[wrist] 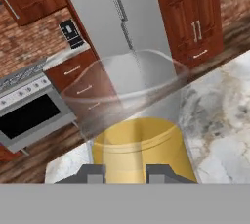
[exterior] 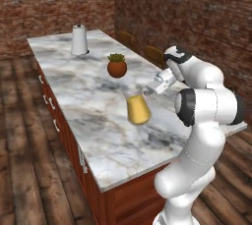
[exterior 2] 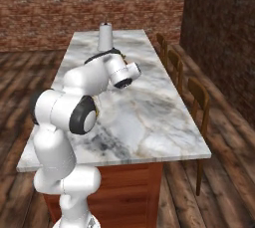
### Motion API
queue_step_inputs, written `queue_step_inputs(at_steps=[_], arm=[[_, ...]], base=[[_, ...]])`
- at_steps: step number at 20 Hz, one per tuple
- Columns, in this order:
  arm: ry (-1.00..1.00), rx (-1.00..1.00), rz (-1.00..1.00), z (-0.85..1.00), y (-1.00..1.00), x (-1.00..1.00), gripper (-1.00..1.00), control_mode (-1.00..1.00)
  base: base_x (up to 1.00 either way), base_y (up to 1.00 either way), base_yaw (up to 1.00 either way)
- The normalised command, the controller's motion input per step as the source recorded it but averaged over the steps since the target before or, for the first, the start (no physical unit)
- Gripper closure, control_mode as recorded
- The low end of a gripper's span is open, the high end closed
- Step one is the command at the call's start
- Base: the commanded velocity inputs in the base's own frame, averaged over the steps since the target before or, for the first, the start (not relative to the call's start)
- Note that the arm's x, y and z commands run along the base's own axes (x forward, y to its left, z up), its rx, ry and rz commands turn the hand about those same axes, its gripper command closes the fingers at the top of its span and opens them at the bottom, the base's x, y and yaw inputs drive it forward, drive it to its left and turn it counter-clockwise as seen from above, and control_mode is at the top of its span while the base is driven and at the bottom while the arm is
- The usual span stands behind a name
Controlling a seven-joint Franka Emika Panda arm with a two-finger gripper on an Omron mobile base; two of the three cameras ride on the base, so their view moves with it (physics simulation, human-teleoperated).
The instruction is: Place the pitcher and cup on the dining counter for serving.
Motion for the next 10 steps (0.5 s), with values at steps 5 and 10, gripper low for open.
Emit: queue_step_inputs(at_steps=[5,10], arm=[[0.0,0.0,0.29,-0.52,0.0,0.09,1.0,-1.0],[-0.02,0.0,0.23,-0.43,0.0,0.0,1.0,-1.0]], base=[[0.0,0.0,0.0],[0.0,0.0,0.0]])
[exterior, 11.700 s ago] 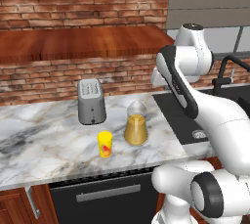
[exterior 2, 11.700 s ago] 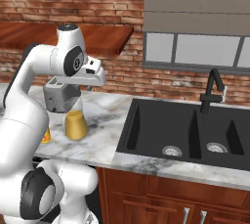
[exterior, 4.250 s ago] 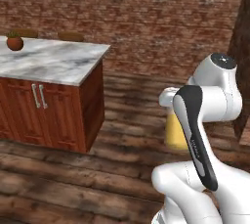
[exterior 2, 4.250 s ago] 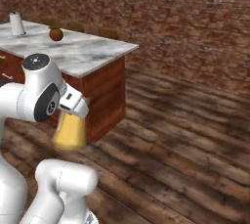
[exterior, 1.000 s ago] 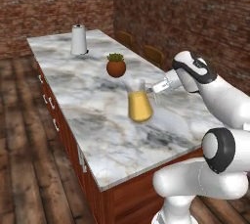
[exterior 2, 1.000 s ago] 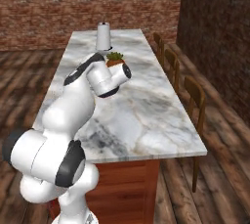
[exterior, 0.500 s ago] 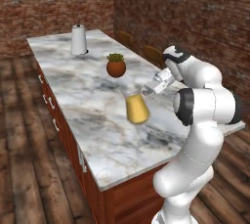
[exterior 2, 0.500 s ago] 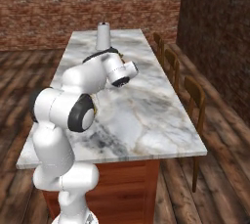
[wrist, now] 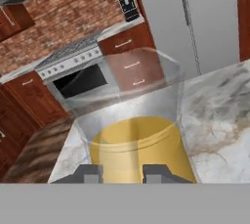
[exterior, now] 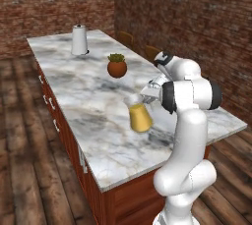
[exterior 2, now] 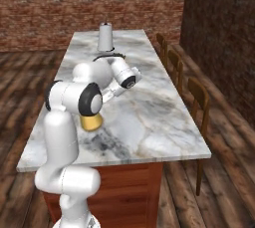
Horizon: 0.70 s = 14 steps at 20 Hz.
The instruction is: Place the pitcher and cup on the dining counter for serving.
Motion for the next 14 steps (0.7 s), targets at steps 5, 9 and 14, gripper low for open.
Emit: queue_step_inputs(at_steps=[5,9,14], arm=[[-0.04,0.0,0.15,-0.37,-0.03,-0.03,1.0,-1.0],[-0.09,0.0,0.02,-0.25,-0.13,-0.05,1.0,-1.0],[-0.06,0.0,0.0,-0.11,-0.06,-0.03,-1.0,-1.0]], base=[[0.0,0.0,0.0],[0.0,0.0,0.0],[0.0,0.0,0.0]])
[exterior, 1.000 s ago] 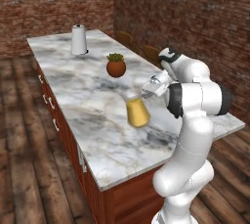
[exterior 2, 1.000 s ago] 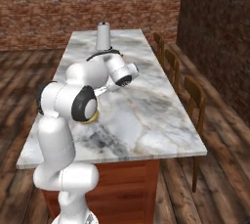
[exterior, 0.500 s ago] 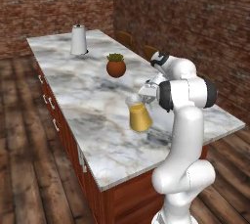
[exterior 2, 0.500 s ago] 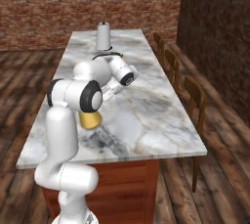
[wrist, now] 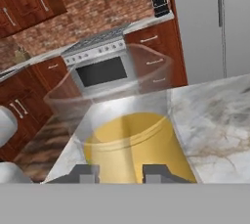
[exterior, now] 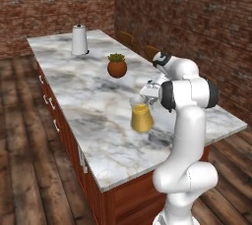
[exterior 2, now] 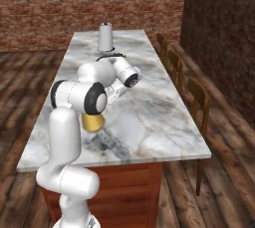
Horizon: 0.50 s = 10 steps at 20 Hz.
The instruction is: Place the pitcher and cup on the dining counter for serving.
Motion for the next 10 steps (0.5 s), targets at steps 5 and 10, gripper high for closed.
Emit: queue_step_inputs(at_steps=[5,10], arm=[[-0.02,0.0,-0.01,0.12,-0.01,-0.11,-1.0,-1.0],[-0.07,0.0,-0.17,0.42,-0.16,-0.32,-1.0,-1.0]], base=[[0.0,0.0,0.0],[0.0,0.0,0.0]])
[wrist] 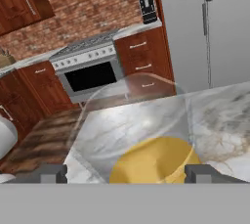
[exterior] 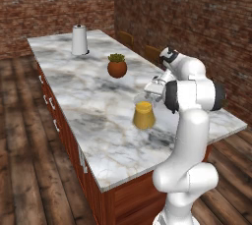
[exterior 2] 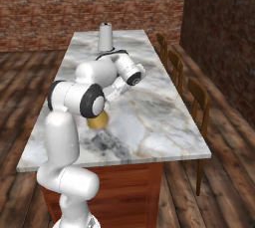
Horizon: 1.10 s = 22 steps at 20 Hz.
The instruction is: Place the pitcher and cup on the dining counter for serving.
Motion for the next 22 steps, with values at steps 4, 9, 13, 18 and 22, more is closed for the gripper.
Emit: queue_step_inputs(at_steps=[4,9,13,18,22], arm=[[-0.05,0.0,-0.29,0.53,-0.4,-0.61,-1.0,-1.0],[-0.03,-0.03,-0.34,0.66,-0.28,-0.81,-1.0,-1.0],[-0.01,-0.13,-0.31,0.47,-0.07,-0.59,-1.0,-1.0],[-0.07,-0.14,-0.28,0.61,0.01,-0.41,-1.0,-1.0],[0.0,-0.14,-0.4,0.61,0.33,-0.56,-1.0,-1.0]], base=[[0.0,0.0,0.0],[0.0,0.0,0.0],[0.0,0.0,0.0],[0.0,0.0,0.0],[0.0,0.0,0.0]])
